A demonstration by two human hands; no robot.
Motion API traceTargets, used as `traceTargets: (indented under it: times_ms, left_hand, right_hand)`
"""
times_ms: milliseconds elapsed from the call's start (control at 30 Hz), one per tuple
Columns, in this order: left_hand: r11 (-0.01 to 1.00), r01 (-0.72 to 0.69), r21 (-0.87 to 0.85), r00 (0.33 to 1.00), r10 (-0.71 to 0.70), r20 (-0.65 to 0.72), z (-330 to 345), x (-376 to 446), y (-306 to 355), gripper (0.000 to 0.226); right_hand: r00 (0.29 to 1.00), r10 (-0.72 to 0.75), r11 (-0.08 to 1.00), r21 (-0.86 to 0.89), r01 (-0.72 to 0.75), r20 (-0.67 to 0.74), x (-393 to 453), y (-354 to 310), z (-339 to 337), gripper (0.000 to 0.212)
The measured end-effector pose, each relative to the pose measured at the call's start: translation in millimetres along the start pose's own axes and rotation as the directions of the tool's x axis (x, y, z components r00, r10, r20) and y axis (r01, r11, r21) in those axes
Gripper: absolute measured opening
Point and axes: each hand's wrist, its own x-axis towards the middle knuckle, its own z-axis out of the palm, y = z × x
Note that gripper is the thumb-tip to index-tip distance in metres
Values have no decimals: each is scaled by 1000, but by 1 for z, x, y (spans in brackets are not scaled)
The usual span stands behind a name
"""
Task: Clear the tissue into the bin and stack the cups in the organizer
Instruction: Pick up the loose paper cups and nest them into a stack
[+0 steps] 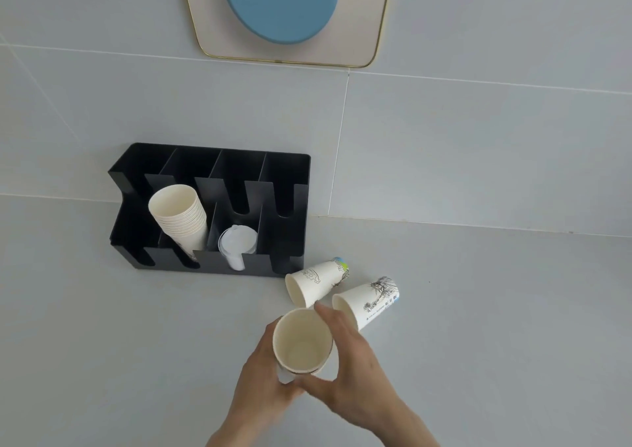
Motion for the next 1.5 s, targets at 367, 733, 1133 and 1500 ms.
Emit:
traceTargets:
  times_ms: [367,733,1133,1500]
  left_hand:
    - [1000,11,20,1000,-11,-7,1,-2,-2,108]
    - [999,-34,33,999,34,1,-1,-2,2,105]
    - [1000,-19,19,1000,19,14,-2,-2,5,105]
    - [1000,-8,11,999,8,38,-2,1,5,102]
  right_hand:
    - [999,33,991,-133,-28,41,3,24,8,89]
    - [976,160,806,-590,-44,146,25,95,-54,98]
    - [993,24,876,-476,-76,-115,29,57,-61,90]
    - [996,-1,979,203,18,-85,29,-18,-55,92]
